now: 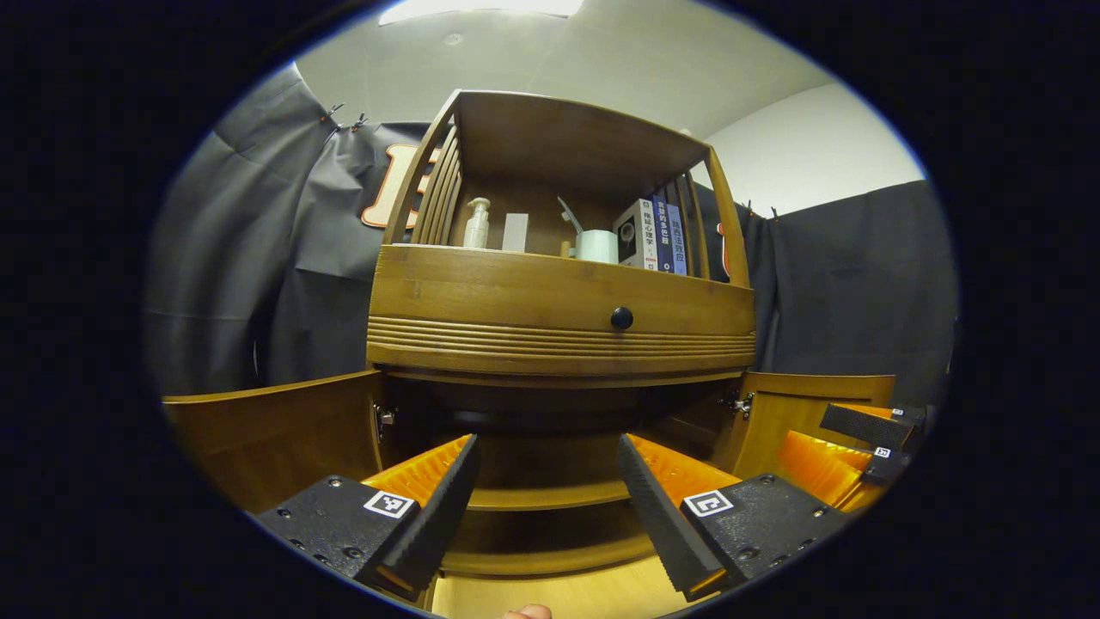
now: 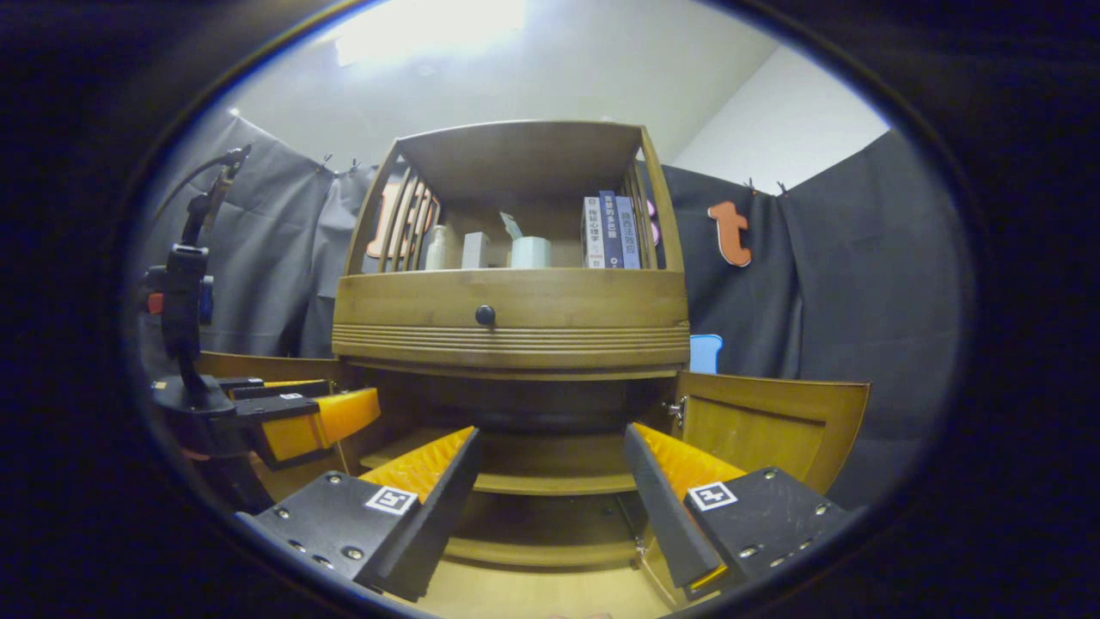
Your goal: Open the right door of the double-door shoe cabinet with the right hand, and open the left door with the left hand.
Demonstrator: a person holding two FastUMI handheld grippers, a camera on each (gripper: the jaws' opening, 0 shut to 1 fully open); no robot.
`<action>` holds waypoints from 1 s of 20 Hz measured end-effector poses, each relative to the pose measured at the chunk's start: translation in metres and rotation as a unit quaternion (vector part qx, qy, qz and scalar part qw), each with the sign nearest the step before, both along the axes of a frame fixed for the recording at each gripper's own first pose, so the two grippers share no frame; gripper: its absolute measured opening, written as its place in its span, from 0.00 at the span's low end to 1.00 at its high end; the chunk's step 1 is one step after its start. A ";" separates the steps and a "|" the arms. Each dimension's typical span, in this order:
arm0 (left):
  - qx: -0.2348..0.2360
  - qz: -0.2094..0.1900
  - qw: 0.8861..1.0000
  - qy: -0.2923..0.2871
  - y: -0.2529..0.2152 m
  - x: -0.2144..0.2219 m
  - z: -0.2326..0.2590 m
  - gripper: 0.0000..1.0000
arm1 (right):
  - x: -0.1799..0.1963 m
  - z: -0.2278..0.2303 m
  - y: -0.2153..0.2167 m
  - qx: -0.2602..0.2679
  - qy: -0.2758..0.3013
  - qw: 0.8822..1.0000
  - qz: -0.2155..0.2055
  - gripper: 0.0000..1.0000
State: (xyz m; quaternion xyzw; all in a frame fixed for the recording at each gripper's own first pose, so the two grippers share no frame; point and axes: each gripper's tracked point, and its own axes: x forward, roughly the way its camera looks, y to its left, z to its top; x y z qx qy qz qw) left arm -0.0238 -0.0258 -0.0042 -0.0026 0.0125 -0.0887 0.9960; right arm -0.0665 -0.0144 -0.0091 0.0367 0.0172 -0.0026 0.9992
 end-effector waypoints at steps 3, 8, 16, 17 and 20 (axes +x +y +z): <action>0.002 -0.006 1.000 0.001 0.003 -0.003 0.000 0.98 | -0.005 0.002 0.004 0.001 0.001 1.000 -0.006 0.97; 0.003 -0.033 0.999 0.003 -0.001 -0.008 -0.003 0.98 | -0.023 0.011 0.005 -0.007 -0.004 0.999 -0.032 0.96; 0.023 -0.152 0.988 -0.004 -0.054 -0.028 -0.016 0.97 | -0.077 0.018 -0.021 -0.006 -0.001 0.991 -0.133 0.98; 0.025 -0.172 0.985 -0.003 -0.066 -0.031 -0.019 0.98 | -0.087 0.018 -0.028 -0.009 0.003 0.988 -0.151 0.99; 0.028 -0.225 0.974 -0.003 -0.102 -0.050 -0.023 0.97 | -0.118 0.021 -0.049 -0.023 0.009 0.980 -0.196 1.00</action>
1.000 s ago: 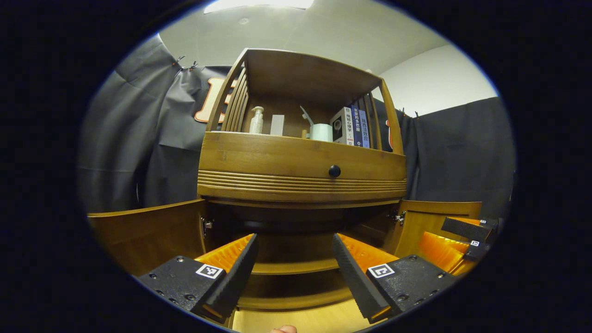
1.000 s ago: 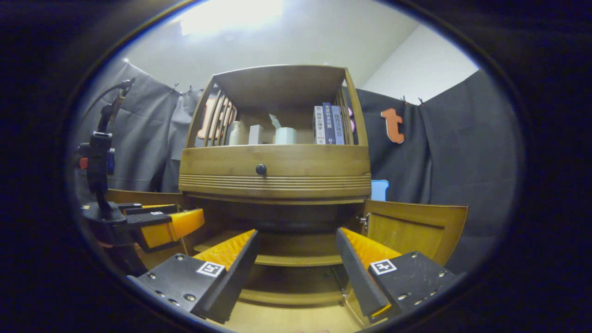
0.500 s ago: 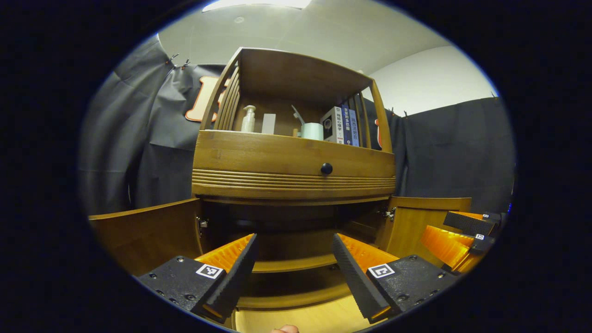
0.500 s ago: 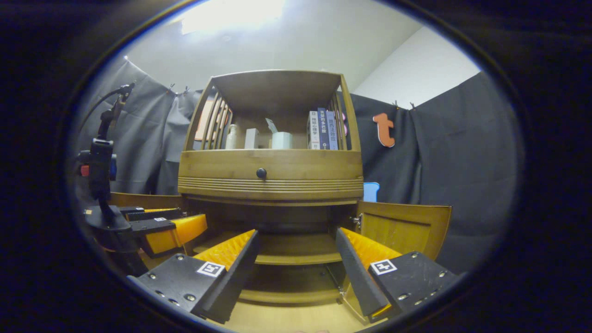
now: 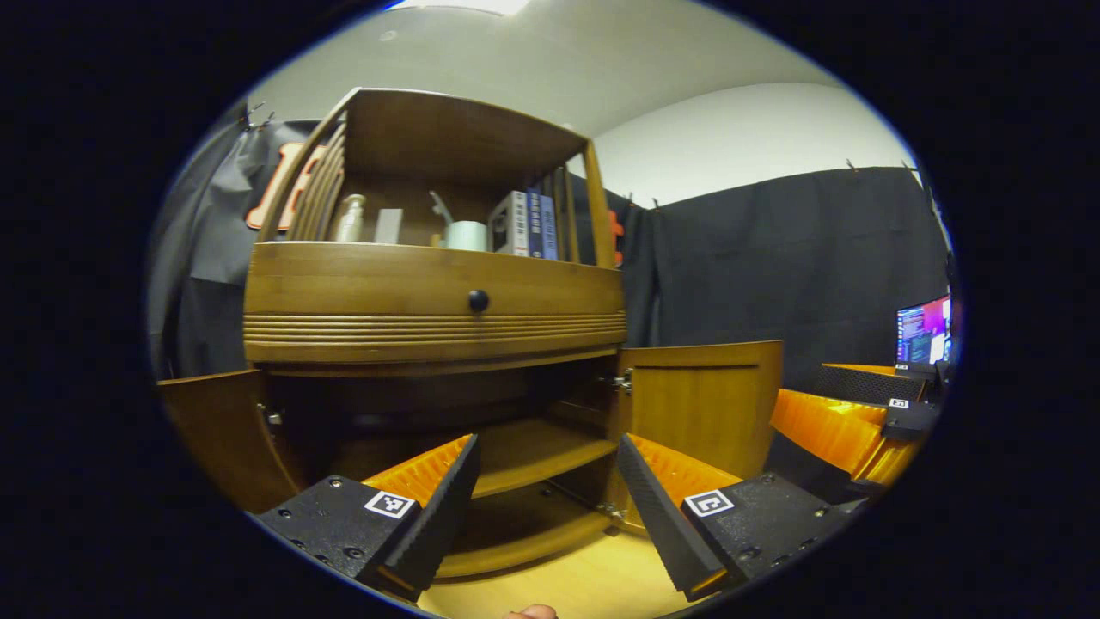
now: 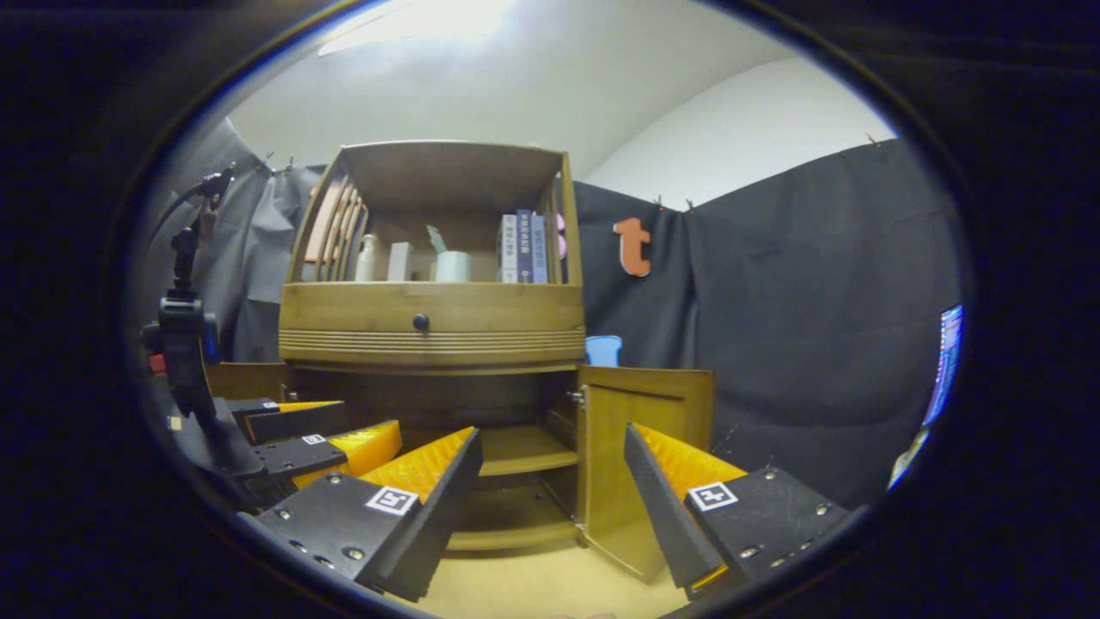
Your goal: Open the right door of the double-door shoe cabinet with the right hand, and open the left door with the left hand.
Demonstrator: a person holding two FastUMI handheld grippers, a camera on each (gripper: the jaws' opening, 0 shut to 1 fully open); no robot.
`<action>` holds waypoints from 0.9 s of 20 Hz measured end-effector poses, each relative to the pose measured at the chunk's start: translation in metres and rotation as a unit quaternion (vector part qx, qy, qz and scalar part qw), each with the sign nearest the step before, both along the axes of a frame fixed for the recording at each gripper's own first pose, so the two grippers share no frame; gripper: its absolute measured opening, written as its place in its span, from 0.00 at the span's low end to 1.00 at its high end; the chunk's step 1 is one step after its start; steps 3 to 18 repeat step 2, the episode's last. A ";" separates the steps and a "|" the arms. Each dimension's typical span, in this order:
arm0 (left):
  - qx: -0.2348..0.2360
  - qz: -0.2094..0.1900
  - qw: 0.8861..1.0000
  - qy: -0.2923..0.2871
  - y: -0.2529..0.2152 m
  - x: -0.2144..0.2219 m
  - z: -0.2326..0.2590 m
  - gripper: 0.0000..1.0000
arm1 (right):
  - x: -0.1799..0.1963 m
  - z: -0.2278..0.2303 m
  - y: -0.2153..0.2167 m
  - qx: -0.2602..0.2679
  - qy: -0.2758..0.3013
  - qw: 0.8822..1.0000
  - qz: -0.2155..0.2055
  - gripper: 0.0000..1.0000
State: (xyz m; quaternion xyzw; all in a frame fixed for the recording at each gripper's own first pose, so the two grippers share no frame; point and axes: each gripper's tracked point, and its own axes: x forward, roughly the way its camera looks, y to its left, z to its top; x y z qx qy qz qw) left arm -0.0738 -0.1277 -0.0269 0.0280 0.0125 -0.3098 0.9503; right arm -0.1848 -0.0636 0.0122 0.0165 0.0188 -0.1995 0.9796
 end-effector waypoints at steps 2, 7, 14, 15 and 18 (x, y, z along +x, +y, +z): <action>-0.004 -0.032 0.999 -0.004 -0.027 -0.015 0.002 0.98 | -0.017 0.001 -0.019 -0.005 0.004 1.000 -0.028 0.99; -0.004 -0.032 0.999 -0.004 -0.027 -0.015 0.002 0.98 | -0.017 0.001 -0.019 -0.005 0.004 1.000 -0.028 0.99; -0.004 -0.032 0.999 -0.004 -0.027 -0.015 0.002 0.98 | -0.017 0.001 -0.019 -0.005 0.004 1.000 -0.028 0.99; -0.004 -0.032 0.999 -0.004 -0.027 -0.015 0.002 0.98 | -0.017 0.001 -0.019 -0.005 0.004 1.000 -0.028 0.99; -0.004 -0.032 0.999 -0.004 -0.027 -0.015 0.002 0.98 | -0.017 0.001 -0.019 -0.005 0.004 1.000 -0.028 0.99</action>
